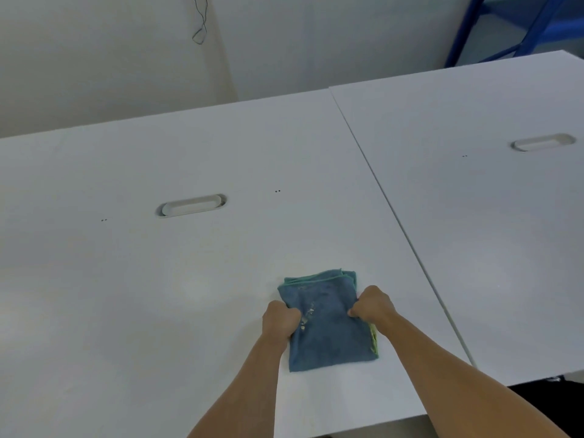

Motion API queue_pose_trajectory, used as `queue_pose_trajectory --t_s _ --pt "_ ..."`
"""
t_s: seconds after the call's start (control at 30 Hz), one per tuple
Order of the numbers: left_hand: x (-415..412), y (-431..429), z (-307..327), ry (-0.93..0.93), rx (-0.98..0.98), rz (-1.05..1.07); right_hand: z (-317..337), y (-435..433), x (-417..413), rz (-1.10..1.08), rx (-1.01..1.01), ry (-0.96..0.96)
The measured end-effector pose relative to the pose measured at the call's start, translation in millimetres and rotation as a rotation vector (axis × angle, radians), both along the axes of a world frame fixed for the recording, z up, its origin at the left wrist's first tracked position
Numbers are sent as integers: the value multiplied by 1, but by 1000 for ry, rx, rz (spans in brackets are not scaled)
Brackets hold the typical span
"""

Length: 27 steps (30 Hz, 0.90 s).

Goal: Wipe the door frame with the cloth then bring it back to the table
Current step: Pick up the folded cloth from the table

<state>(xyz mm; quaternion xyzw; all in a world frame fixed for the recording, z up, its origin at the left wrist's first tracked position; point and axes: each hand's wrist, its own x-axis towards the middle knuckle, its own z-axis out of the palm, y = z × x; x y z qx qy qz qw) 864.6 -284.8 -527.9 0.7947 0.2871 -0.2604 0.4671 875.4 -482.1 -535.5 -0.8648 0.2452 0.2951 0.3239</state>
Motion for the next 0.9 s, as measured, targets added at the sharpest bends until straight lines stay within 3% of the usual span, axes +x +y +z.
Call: queue_pose_trajectory --t_s 0.23,0.5,0.77,0.9 --pt "-7 16 10 -111 -182 92 15 5 1 -50 217 -66" --pt "-33 94 58 -332 -195 295 76 60 18 148 390 -275" --pt "-132 207 148 -627 -197 501 152 199 -5 442 646 -367" --pt "-228 284 188 -745 -126 719 199 304 -58 638 806 -373"
